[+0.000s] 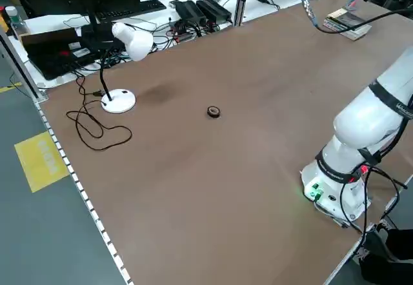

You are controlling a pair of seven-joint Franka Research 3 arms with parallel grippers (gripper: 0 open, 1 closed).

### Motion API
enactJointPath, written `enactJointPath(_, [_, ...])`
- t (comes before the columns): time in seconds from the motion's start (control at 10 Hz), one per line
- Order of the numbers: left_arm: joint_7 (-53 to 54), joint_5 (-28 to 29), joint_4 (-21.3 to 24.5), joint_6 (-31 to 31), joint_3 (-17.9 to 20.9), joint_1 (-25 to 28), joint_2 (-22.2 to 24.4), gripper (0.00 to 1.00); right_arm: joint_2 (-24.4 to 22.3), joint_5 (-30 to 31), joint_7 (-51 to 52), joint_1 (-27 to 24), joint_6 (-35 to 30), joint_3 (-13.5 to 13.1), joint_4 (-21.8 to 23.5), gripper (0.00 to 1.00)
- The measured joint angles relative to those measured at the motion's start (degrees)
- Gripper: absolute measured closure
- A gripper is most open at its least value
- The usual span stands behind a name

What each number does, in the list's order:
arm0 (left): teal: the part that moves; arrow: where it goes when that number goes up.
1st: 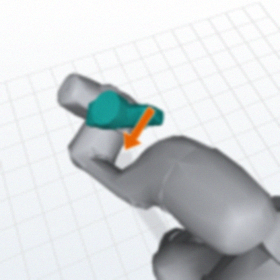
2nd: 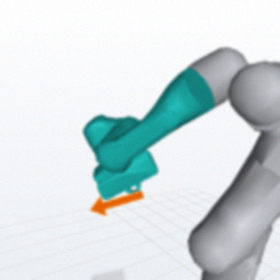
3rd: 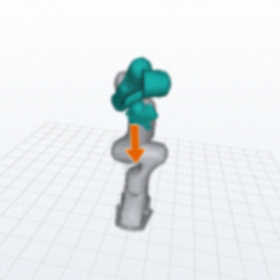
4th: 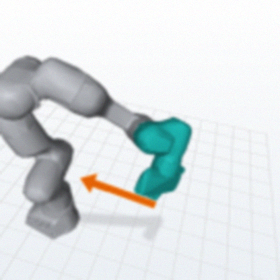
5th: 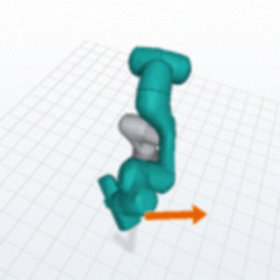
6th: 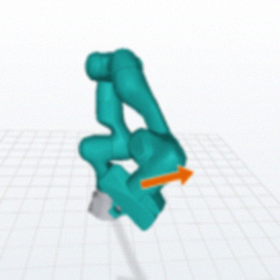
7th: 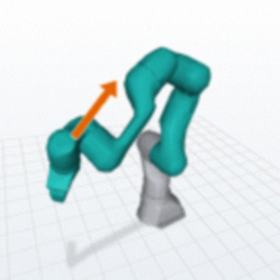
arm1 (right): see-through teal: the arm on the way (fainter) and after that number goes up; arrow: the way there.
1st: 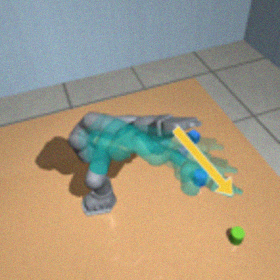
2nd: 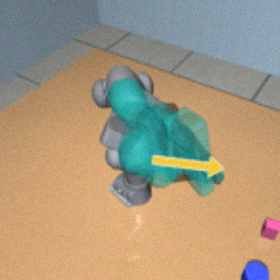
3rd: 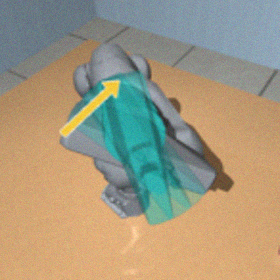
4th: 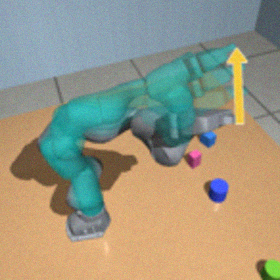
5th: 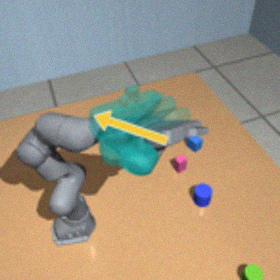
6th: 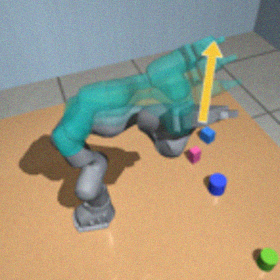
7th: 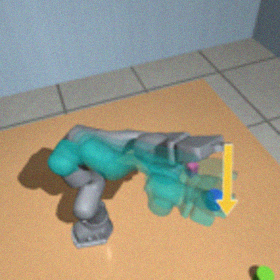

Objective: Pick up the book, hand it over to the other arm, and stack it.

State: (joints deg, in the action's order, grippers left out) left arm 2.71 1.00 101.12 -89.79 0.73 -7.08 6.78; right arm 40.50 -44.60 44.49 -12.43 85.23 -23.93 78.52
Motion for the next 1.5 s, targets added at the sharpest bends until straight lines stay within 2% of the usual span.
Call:
enactJointPath(0.3, [0.0, 0.0, -0.4, -0.2, 0.1, 0.0, 0.0, 0.0, -0.9, 2.3, -6.0, 2.4, 4.0, 1.4, 0.0, 0.0])
enactJointPath(0.8, [0.0, 0.0, -1.5, -0.8, 0.3, 0.1, 0.0, 0.0, -4.5, 10.2, -21.8, 5.8, 10.1, 7.6, 0.0, 0.0])
enactJointPath(1.1, [0.0, 0.0, -2.0, -0.8, 0.3, 0.1, 0.0, 0.0, -7.7, 17.0, -30.0, 8.0, 12.8, 10.8, 0.7, 0.0])
enactJointPath(1.5, [0.0, 0.0, -2.2, -0.8, 0.2, 0.1, 0.0, 0.0, -13.0, 26.5, -41.0, 10.9, 13.2, 15.0, 1.6, 0.0])
